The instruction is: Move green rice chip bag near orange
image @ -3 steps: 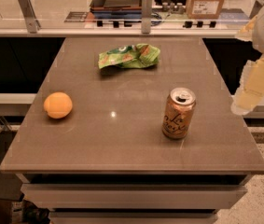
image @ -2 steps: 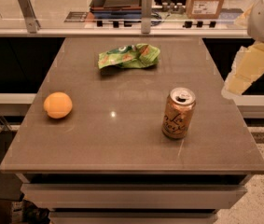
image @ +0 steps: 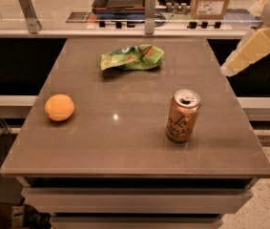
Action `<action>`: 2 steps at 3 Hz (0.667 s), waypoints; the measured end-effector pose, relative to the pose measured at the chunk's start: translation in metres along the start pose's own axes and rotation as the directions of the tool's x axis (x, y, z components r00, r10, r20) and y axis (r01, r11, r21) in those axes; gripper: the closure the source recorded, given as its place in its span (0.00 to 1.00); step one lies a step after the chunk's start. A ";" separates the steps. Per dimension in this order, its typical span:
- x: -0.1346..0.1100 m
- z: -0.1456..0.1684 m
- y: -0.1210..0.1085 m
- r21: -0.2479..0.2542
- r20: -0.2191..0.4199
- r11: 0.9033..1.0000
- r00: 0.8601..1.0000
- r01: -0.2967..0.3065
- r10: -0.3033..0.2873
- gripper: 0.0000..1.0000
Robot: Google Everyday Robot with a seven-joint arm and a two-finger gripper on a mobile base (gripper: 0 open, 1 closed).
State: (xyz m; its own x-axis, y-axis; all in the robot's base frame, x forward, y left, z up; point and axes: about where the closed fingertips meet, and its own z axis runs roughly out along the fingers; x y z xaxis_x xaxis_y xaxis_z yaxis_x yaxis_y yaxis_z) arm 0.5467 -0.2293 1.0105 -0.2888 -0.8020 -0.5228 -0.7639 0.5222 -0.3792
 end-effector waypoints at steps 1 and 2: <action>-0.011 0.013 -0.027 0.025 0.178 0.999 0.983 -0.045 0.040 0.00; -0.027 0.029 -0.042 0.049 0.288 0.997 0.956 -0.067 0.050 0.00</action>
Offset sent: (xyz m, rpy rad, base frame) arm 0.0869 0.0137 0.0110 0.3473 -0.2810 0.0396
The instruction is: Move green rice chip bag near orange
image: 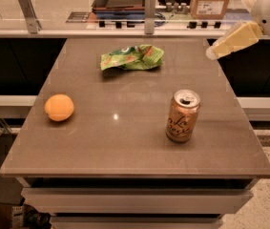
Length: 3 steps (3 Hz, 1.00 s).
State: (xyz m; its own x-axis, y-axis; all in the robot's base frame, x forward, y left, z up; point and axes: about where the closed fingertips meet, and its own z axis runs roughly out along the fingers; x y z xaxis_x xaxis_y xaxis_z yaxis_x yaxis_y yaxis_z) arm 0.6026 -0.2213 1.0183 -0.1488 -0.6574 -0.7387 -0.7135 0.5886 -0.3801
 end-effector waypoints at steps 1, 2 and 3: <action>-0.003 0.001 -0.001 0.006 0.005 1.000 1.000 0.002 -0.002 0.00; -0.001 0.009 0.004 -0.019 -0.032 1.000 0.999 0.007 -0.008 0.00; 0.007 0.040 0.009 -0.032 -0.092 0.999 0.995 -0.041 0.038 0.00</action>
Offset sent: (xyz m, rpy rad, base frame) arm 0.0073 0.0101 -0.0176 -0.0633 0.0787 0.0087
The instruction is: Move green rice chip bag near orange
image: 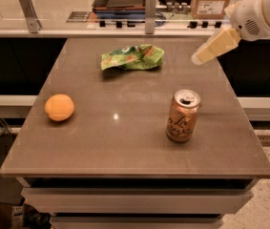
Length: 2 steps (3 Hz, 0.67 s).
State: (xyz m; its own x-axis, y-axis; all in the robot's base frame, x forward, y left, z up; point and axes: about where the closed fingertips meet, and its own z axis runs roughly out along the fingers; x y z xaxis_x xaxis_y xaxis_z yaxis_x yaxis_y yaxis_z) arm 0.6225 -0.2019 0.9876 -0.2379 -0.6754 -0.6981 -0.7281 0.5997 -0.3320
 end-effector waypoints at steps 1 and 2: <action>0.000 0.032 0.009 0.001 -0.026 0.997 0.997 -0.071 0.071 0.00; 0.001 0.063 0.017 0.028 -0.042 0.990 0.990 -0.135 0.136 0.00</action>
Offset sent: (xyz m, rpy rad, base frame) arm 0.0454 0.0536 -0.0806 0.0811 0.0939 -0.2157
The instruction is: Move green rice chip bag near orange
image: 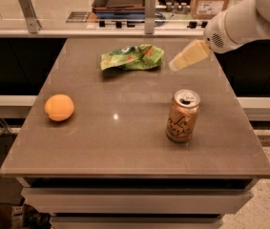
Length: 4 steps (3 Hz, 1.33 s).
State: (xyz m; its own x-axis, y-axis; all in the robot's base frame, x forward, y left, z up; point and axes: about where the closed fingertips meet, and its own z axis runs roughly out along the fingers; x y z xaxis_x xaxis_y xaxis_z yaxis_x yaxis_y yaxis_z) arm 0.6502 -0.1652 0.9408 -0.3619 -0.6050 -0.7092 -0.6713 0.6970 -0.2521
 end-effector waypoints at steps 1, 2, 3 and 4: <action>-0.003 0.030 0.005 0.012 0.030 0.999 0.999 -0.043 0.043 0.00; -0.006 0.059 0.011 -0.004 0.091 0.997 0.993 -0.076 0.076 0.00; -0.007 0.088 0.016 -0.032 0.116 0.996 0.989 -0.086 0.089 0.00; -0.010 0.115 0.017 -0.058 0.125 0.995 0.988 -0.081 0.088 0.00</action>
Offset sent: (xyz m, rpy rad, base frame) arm 0.0531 0.0529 -0.0584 0.2059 -0.0669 -0.0201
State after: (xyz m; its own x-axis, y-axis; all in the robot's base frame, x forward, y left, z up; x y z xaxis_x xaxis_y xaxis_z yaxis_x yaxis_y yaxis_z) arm 0.7165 -0.1030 0.8675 -0.3358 -0.4889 -0.8051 -0.6761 0.7202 -0.1554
